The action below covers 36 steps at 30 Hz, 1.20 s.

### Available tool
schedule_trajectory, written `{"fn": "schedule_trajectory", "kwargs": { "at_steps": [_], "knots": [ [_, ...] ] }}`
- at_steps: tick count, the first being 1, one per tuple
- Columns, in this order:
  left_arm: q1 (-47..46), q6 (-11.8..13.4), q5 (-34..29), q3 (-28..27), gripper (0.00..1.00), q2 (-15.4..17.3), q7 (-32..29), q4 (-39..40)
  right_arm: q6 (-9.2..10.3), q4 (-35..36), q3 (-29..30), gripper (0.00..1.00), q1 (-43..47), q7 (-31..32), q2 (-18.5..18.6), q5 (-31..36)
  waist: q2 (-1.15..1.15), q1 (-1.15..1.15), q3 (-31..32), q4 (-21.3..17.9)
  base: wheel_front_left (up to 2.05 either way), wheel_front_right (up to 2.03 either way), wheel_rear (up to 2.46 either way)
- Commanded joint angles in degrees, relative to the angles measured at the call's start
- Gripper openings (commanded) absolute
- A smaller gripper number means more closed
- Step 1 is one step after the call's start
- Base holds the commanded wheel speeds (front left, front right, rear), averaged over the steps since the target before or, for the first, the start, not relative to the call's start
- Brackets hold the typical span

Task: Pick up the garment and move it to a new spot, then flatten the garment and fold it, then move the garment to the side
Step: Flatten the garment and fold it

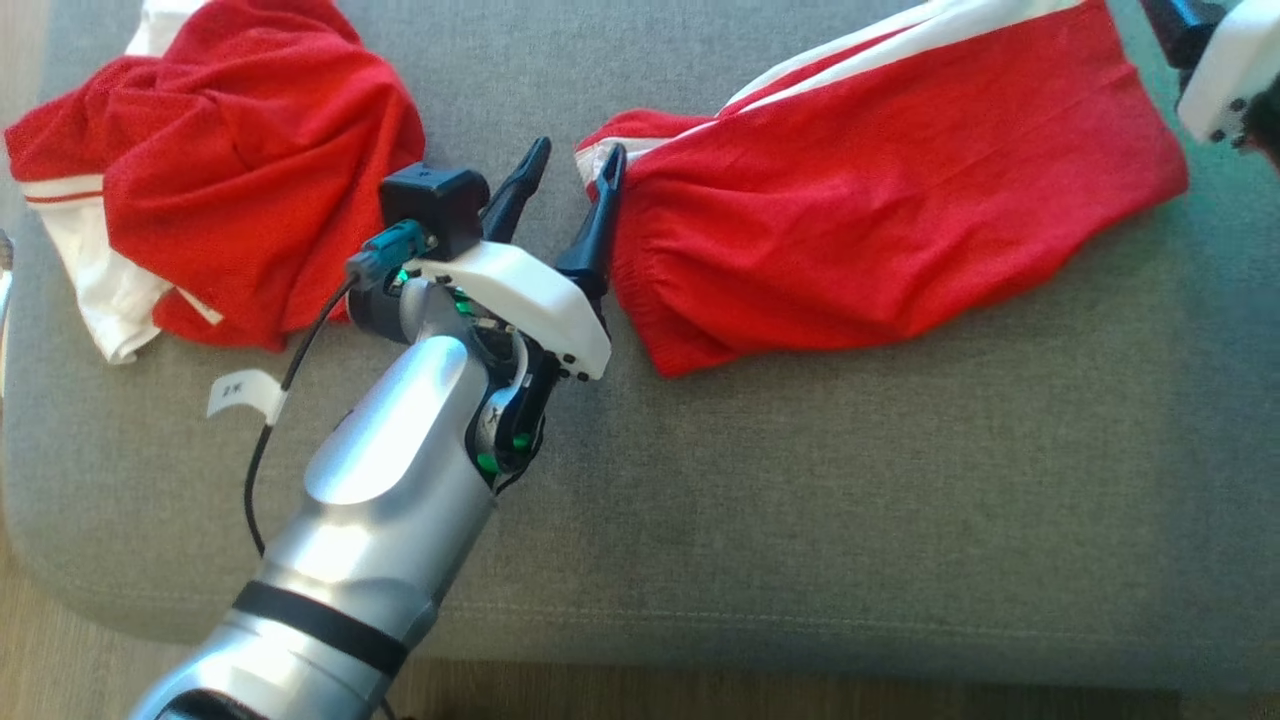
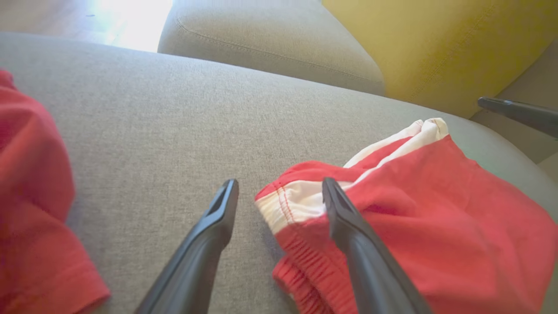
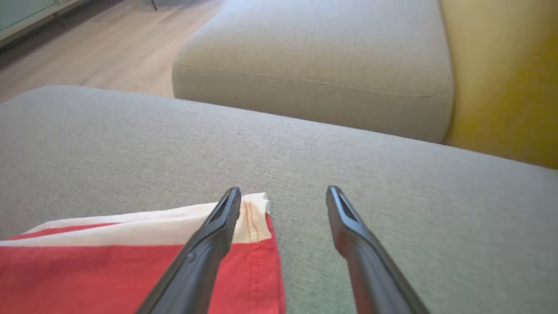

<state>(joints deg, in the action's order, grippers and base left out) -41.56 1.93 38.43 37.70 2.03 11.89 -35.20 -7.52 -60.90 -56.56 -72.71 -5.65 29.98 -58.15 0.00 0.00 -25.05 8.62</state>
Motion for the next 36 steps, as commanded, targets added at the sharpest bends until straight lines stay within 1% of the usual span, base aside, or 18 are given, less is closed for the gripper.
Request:
{"fn": "schedule_trajectory", "kwargs": {
  "at_steps": [1,6,8,10,12,14,16,18,21,22,23,25,27,29,33,36],
  "knots": [
    [-0.9,0.7,-0.7,-1.9,1.0,1.5,1.1,1.4,0.03,-0.2,0.3,1.0,0.4,-1.8,-0.1,-0.7,0.0,0.0,1.3,-0.5,0.0,0.0,0.0],
    [1.2,3.9,-2.3,-4.5,1.0,3.1,2.7,3.3,0.03,-0.4,1.5,1.0,2.7,-7.6,-0.4,-1.1,0.0,0.0,5.5,-1.7,0.0,0.0,0.0],
    [2.7,5.4,-3.4,-6.3,1.0,4.1,3.0,5.4,0.03,0.5,2.5,1.0,4.0,-8.9,-0.6,-0.8,0.0,0.0,7.5,-2.4,0.0,0.0,0.0],
    [4.5,6.9,-5.2,-8.9,1.0,4.9,3.1,9.3,0.03,2.0,4.4,1.0,5.0,-9.3,-0.3,0.6,0.0,0.0,9.3,-3.1,0.0,0.0,0.0],
    [7.1,8.4,-8.1,-11.1,1.0,6.0,3.1,13.6,0.03,5.5,9.0,1.0,6.3,-9.3,0.4,3.6,0.0,0.0,11.1,-3.9,0.0,0.0,0.0],
    [10.1,9.6,-11.1,-13.3,1.0,6.8,3.1,17.8,0.03,9.5,15.4,1.0,9.5,-9.3,0.7,7.8,0.0,0.0,13.0,-4.6,0.0,0.0,0.0],
    [13.2,10.8,-15.0,-14.3,1.0,7.7,3.1,21.1,0.03,14.1,21.8,1.0,14.2,-9.3,0.7,13.9,0.0,0.0,14.7,-5.1,0.0,0.0,0.0],
    [16.7,11.3,-17.0,-15.4,1.0,7.8,3.1,23.4,0.03,19.1,28.6,1.0,20.1,-9.3,-0.4,20.6,0.0,0.0,16.5,-5.7,0.0,0.0,0.0],
    [21.5,11.4,-19.0,-16.9,1.0,7.7,3.1,25.8,0.03,27.0,38.5,1.0,30.0,-9.3,-3.8,30.2,0.0,0.0,18.9,-6.4,0.0,0.0,0.0],
    [21.5,11.4,-19.0,-16.9,1.0,7.7,3.1,25.8,0.03,27.0,38.5,1.0,30.0,-9.3,-3.8,30.2,0.0,0.0,18.9,-6.4,0.0,0.0,0.0],
    [24.7,11.2,-19.8,-18.1,1.0,7.4,3.1,27.3,0.03,32.1,43.9,1.0,36.5,-9.3,-6.9,35.5,0.0,0.0,20.5,-6.7,0.0,0.0,0.0],
    [27.6,10.9,-21.2,-19.1,1.0,7.3,3.1,28.8,0.03,36.8,48.1,1.0,42.6,-9.3,-10.1,39.8,0.0,0.0,21.7,-7.0,0.0,0.0,0.0],
    [30.6,10.4,-21.7,-20.4,1.0,6.5,3.1,30.1,0.03,40.8,51.0,1.0,48.1,-9.3,-12.9,43.4,0.0,0.0,23.0,-7.1,0.0,0.0,0.0],
    [33.4,9.8,-22.5,-21.8,1.0,5.9,3.1,31.6,0.03,43.6,53.6,1.0,52.9,-9.3,-15.9,45.5,0.0,0.0,24.1,-7.2,0.0,0.0,0.0],
    [38.5,8.1,-24.8,-24.8,1.0,4.3,3.1,35.1,0.03,48.3,56.9,1.0,60.2,-9.3,-20.3,49.1,0.0,0.0,25.3,-7.4,0.0,0.0,0.0],
    [41.7,6.7,-26.5,-26.0,1.0,3.2,3.1,36.0,0.03,50.7,58.6,1.0,64.0,-9.3,-22.5,51.0,0.0,0.0,25.8,-7.4,0.0,0.0,0.0]
  ]
}}
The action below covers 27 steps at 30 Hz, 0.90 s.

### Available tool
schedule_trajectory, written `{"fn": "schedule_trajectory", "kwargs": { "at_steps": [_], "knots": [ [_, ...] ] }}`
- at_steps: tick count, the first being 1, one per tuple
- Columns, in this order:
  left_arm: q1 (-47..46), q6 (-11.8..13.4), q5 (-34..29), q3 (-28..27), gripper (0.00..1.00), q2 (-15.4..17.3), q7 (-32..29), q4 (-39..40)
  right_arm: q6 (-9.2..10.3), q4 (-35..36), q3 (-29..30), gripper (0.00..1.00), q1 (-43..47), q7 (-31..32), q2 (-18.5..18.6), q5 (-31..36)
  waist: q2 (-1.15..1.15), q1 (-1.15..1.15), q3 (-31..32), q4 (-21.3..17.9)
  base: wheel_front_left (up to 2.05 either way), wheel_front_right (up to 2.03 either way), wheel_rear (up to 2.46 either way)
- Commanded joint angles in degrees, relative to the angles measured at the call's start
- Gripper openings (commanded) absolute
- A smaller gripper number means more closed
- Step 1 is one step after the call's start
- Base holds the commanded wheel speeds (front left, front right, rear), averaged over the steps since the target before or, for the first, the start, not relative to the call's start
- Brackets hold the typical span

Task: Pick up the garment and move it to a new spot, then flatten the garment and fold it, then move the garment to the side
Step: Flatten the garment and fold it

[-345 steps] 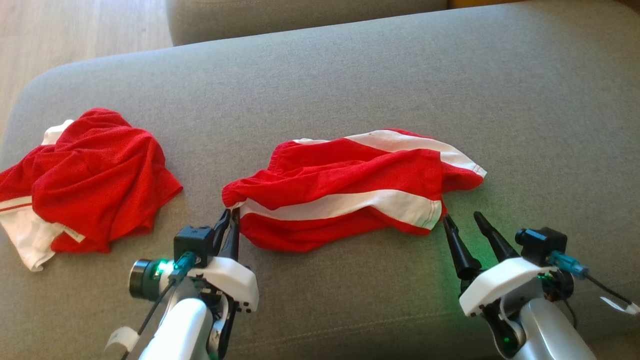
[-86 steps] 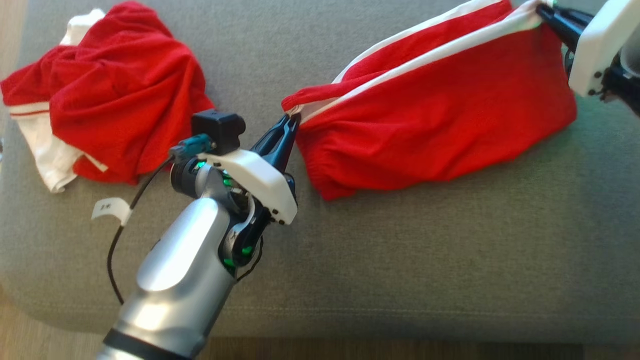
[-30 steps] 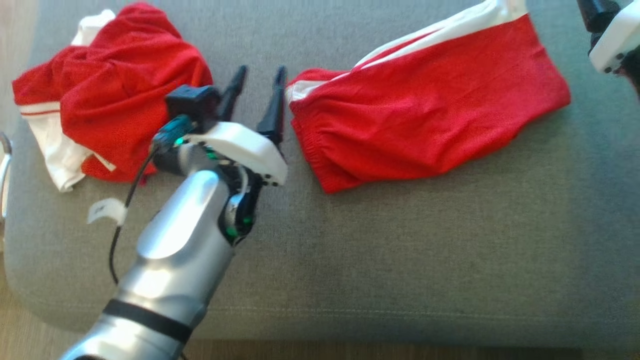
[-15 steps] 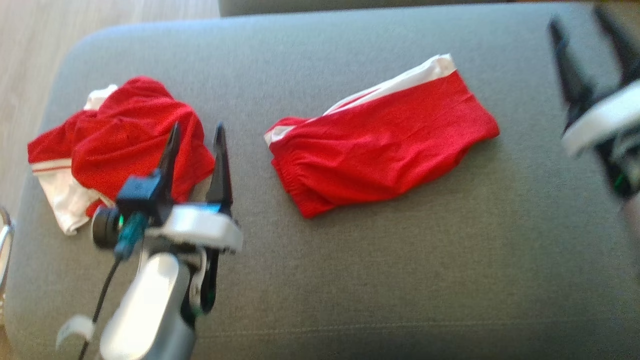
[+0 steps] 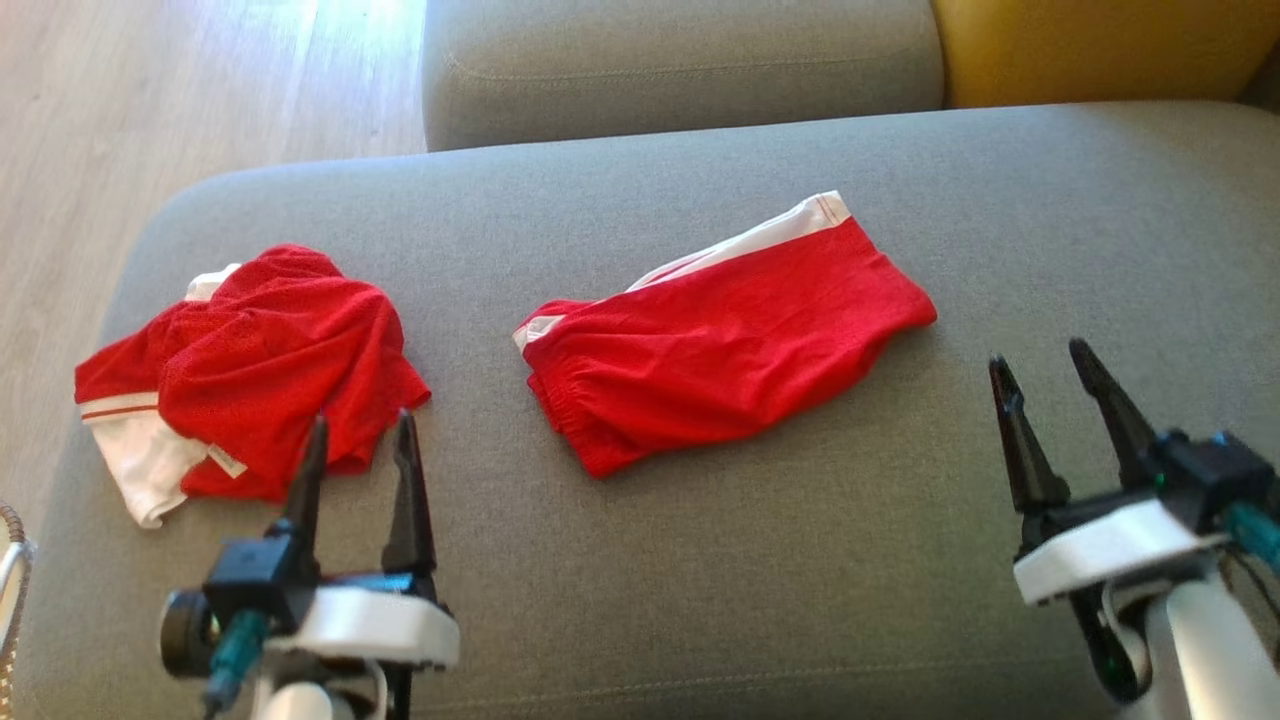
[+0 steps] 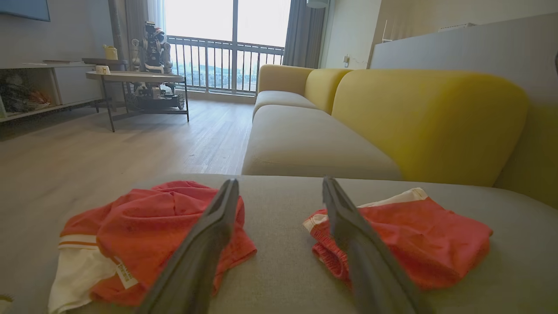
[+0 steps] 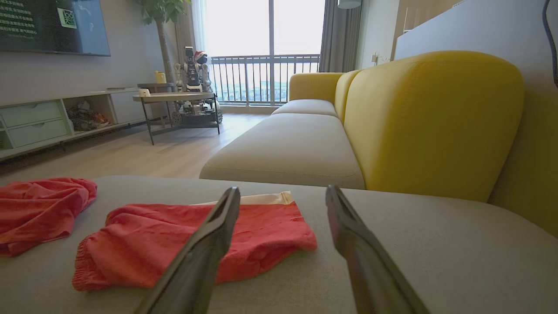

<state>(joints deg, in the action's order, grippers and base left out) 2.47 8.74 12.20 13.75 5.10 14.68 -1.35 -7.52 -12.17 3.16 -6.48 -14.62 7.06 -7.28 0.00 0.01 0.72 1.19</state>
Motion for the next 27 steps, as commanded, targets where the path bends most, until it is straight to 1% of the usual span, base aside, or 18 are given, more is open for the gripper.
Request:
{"fn": "schedule_trajectory", "kwargs": {
  "at_steps": [1,6,13,21,22,27],
  "knots": [
    [-1.4,-0.6,-0.5,-2.3,1.0,-0.2,0.3,2.1,0.03,2.6,-0.6,1.0,-1.2,-0.4,-0.2,0.4,0.0,-0.01,0.2,0.0,0.0,0.0,0.0],
    [0.8,-2.3,-1.9,-3.1,1.0,-1.6,0.3,2.0,0.03,4.3,1.0,1.0,2.1,-0.4,-1.7,1.1,0.0,-0.01,0.7,0.2,0.0,0.0,0.0],
    [1.5,-3.9,-2.0,-3.7,1.0,-2.1,0.3,2.4,0.03,4.5,1.8,1.0,3.2,-0.4,-2.5,1.0,0.0,-0.01,1.0,0.5,0.0,0.0,0.0],
    [1.1,-3.9,-1.3,-3.4,1.0,-2.2,0.3,2.2,0.03,3.3,2.3,1.0,3.4,-0.4,-2.8,1.0,0.0,-0.01,0.7,1.5,0.0,0.0,0.0],
    [1.0,-3.8,-1.2,-2.9,1.0,-2.2,0.3,1.9,0.03,1.8,2.3,1.0,3.1,-0.4,-3.2,-1.7,0.0,-0.01,0.3,1.8,0.0,0.0,0.0],
    [0.4,-3.8,-1.0,-1.8,1.0,-2.2,0.3,1.2,0.03,-1.7,1.2,1.0,0.0,1.0,-3.7,-9.1,0.0,-0.01,-1.5,3.0,0.0,0.0,0.0]
  ]
}}
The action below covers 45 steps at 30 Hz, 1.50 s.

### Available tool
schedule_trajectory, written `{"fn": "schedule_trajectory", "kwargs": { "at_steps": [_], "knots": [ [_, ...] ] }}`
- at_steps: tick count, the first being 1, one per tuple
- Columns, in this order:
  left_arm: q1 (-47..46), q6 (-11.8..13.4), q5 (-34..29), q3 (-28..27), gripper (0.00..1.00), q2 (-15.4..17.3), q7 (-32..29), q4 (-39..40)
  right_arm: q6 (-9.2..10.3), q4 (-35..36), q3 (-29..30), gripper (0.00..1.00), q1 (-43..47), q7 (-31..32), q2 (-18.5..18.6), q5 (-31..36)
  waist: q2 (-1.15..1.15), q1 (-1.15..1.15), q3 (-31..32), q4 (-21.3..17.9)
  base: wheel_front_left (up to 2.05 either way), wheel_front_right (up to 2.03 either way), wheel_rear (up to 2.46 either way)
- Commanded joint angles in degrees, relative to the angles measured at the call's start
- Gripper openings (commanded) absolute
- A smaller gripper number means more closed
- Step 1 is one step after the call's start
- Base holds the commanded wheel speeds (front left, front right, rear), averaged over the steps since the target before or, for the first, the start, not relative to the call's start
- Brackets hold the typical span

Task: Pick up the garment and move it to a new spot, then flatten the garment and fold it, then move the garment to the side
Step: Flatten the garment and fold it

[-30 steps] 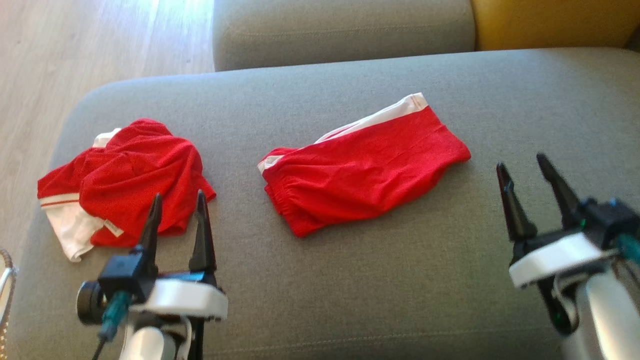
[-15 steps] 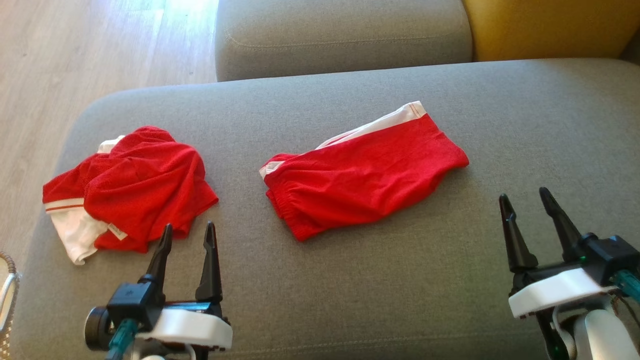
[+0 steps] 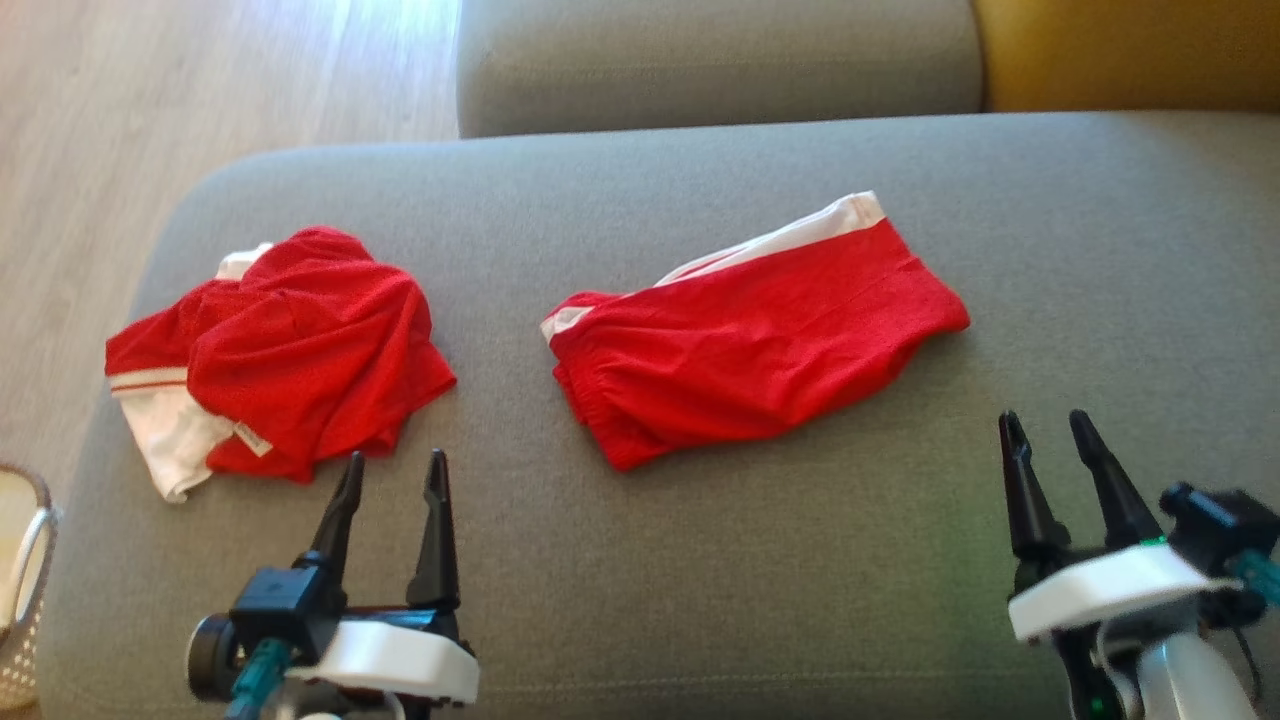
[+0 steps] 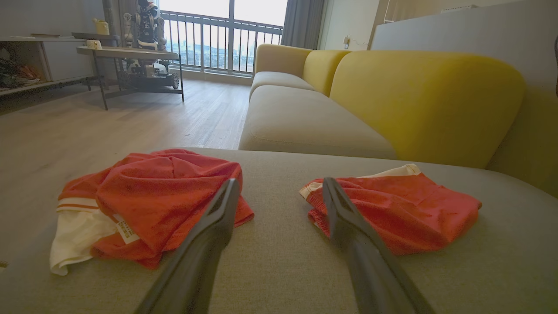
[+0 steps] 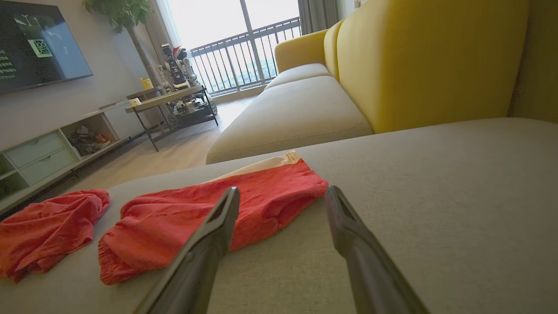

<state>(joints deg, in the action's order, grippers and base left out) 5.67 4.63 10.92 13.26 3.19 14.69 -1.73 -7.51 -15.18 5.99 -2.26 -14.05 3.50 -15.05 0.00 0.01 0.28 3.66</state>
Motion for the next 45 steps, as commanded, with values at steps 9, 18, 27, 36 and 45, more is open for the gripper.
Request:
{"fn": "schedule_trajectory", "kwargs": {
  "at_steps": [9,18,27,36,45],
  "knots": [
    [-6.2,1.3,0.6,1.5,1.0,-0.3,0.3,1.7,0.02,-6.8,3.8,1.0,-14.0,10.8,-0.5,-20.2,0.0,-0.01,-6.7,3.9,0.0,0.0,0.0],
    [-9.7,2.9,2.3,4.4,1.0,-0.3,0.3,2.0,0.02,-17.5,11.8,1.0,-23.6,22.7,-0.6,-29.0,0.0,-0.01,-11.8,8.3,0.0,0.0,0.0],
    [-11.1,4.3,3.5,5.7,1.0,-0.3,0.3,2.1,0.02,-28.2,18.1,1.0,-31.8,29.0,0.1,-25.1,0.0,-0.01,-14.6,10.6,0.0,0.0,0.0],
    [-12.4,4.9,4.1,6.4,1.0,-0.3,0.3,2.3,0.02,-37.3,23.2,1.0,-38.7,30.8,0.9,-19.6,0.0,-0.01,-16.2,11.5,0.0,0.0,0.0],
    [-13.2,5.8,5.6,7.4,1.0,-0.3,0.3,2.7,0.02,-42.4,23.1,1.0,-43.2,30.8,1.2,-14.7,0.0,-0.01,-17.5,12.0,0.0,0.0,0.0]
  ]
}}
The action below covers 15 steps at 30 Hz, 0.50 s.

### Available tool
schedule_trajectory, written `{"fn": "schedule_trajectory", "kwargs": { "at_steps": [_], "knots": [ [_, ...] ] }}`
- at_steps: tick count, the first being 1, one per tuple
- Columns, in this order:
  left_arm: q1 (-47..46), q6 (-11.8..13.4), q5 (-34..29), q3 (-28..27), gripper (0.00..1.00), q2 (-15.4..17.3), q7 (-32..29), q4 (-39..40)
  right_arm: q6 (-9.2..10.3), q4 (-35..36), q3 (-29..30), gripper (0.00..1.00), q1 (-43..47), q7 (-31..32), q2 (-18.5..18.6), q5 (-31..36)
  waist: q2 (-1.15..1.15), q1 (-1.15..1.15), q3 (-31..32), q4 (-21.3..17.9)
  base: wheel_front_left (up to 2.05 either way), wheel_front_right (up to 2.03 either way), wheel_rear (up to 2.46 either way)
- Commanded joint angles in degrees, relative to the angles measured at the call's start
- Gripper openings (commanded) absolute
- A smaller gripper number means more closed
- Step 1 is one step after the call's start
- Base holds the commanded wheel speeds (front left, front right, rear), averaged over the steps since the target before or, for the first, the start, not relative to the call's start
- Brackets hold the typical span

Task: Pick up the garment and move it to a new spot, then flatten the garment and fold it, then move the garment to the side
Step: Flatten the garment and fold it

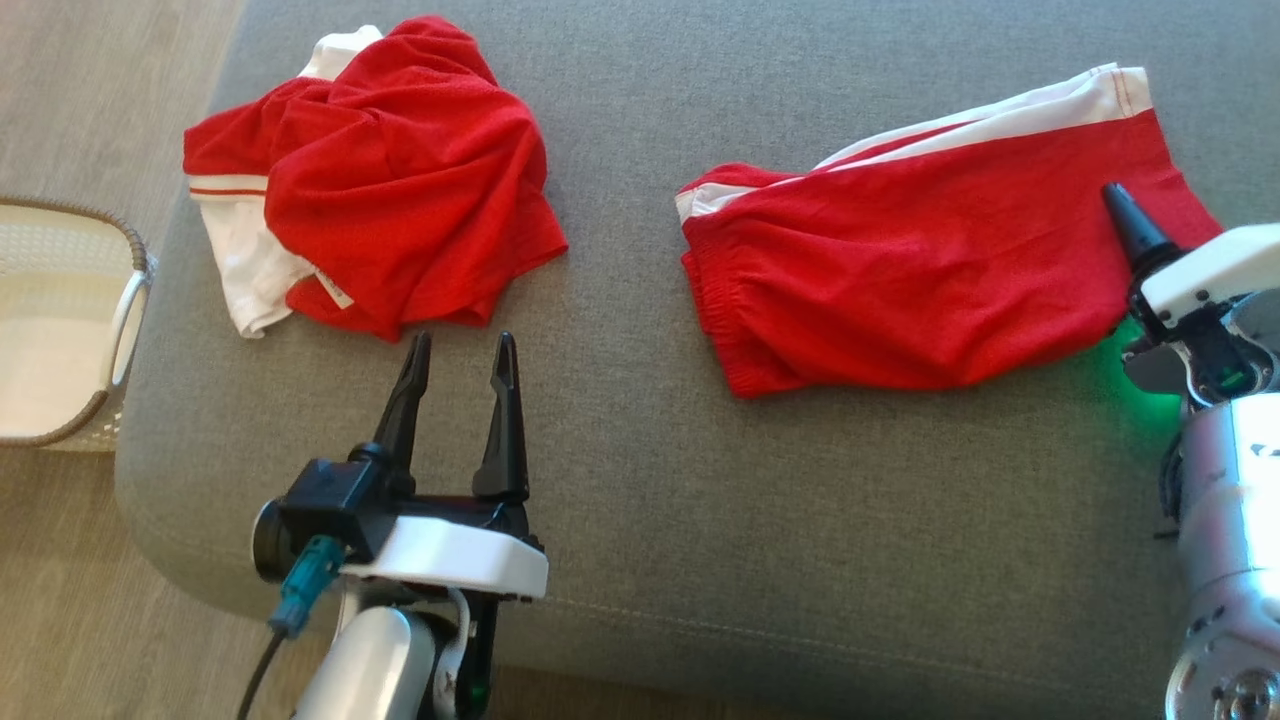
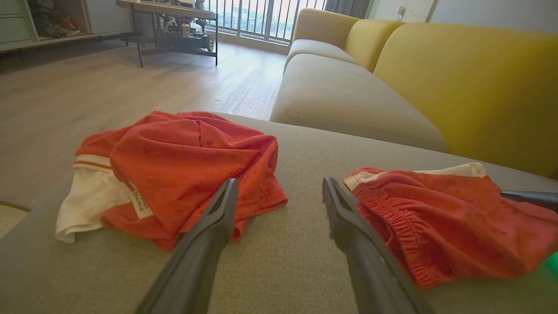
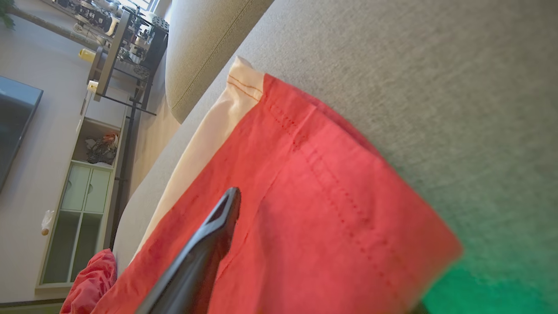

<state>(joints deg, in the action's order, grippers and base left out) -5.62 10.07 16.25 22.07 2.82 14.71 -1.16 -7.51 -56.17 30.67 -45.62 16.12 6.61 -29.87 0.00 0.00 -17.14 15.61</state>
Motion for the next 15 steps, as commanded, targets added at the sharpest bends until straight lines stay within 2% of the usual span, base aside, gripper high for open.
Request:
{"fn": "schedule_trajectory", "kwargs": {
  "at_steps": [1,2,3,15],
  "knots": [
    [-1.9,0.4,0.9,-1.3,1.0,0.1,0.3,2.2,0.02,-1.9,-1.6,1.0,-0.2,0.4,-1.8,0.5,0.0,0.0,-0.2,0.1,0.0,0.0,0.0],
    [-1.9,0.5,1.8,-1.3,1.0,0.1,0.3,2.3,0.02,-2.3,-1.5,0.71,-0.6,0.3,-1.8,0.8,0.0,0.0,-0.2,0.2,0.0,0.0,0.0],
    [-1.9,0.5,2.6,-1.3,1.0,0.1,0.3,2.5,0.02,-2.5,-1.7,0.0,-0.9,0.1,-1.6,1.1,0.0,0.0,-0.2,0.4,0.0,0.0,0.0],
    [-1.3,1.3,2.1,-2.1,1.0,0.1,0.3,2.3,0.02,-6.2,1.7,0.0,-0.7,-6.8,-0.5,2.0,0.0,0.0,2.5,-0.8,0.0,0.0,0.0]
  ]
}}
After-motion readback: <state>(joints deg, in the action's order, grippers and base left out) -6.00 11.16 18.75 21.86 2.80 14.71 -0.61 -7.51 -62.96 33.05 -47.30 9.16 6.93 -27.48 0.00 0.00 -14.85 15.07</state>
